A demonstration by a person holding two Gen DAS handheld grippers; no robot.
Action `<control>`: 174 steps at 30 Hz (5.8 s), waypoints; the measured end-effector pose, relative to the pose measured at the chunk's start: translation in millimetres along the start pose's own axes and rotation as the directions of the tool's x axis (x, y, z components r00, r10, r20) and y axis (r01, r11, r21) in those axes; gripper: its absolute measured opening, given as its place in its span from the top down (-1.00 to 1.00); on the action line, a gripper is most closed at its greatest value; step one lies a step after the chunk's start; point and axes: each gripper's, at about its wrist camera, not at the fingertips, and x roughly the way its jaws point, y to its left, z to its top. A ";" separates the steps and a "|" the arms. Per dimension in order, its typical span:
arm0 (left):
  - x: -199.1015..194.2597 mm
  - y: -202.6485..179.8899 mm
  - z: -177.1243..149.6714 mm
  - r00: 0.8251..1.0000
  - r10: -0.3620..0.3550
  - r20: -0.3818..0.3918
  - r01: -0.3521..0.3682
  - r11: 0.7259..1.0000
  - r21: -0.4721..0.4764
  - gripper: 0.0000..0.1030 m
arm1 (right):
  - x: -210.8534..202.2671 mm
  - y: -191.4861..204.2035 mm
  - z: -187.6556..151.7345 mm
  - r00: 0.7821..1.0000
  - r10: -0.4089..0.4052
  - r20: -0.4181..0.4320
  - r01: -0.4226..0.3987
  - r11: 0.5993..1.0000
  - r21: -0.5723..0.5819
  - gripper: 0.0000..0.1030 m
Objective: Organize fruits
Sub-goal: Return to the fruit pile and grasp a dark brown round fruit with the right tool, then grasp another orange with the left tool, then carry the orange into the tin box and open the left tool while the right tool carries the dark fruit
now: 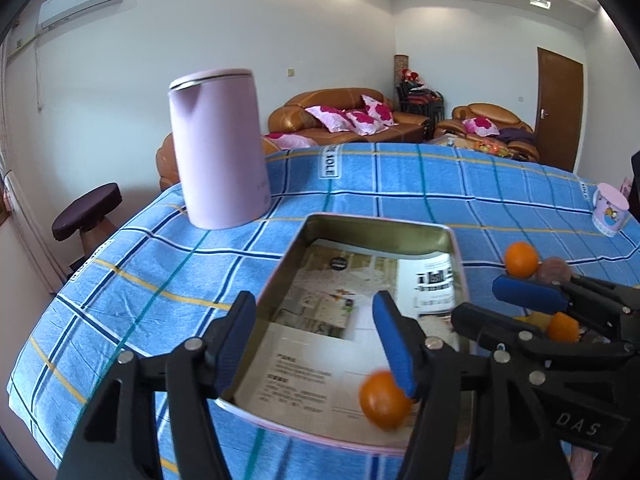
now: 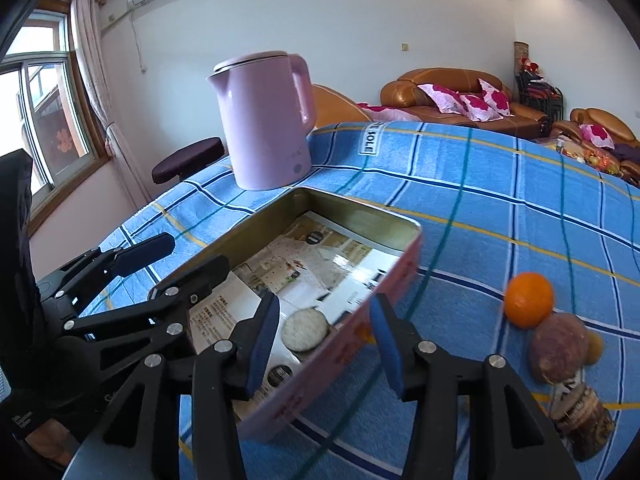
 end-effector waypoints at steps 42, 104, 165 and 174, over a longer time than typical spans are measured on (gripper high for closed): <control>-7.6 -129.2 -21.4 0.980 -0.190 -0.052 0.196 0.965 0.173 -0.40 | -90.3 -103.2 -81.1 0.969 -0.249 0.005 0.247 0.965 0.092 -0.12; 10.8 -206.9 -25.2 0.940 -0.277 -0.201 0.326 0.902 0.282 0.16 | -115.2 -162.5 -88.4 0.954 -0.299 0.031 0.274 0.907 0.320 0.26; -32.5 -163.2 -20.1 0.931 -0.356 0.074 0.345 0.929 0.135 0.29 | -143.7 -132.2 -89.6 0.919 -0.322 0.229 0.273 0.936 0.221 0.26; -37.1 -159.7 -20.6 0.932 -0.348 0.104 0.335 0.934 0.126 0.29 | -147.6 -129.9 -90.9 0.911 -0.327 0.253 0.278 0.937 0.212 0.26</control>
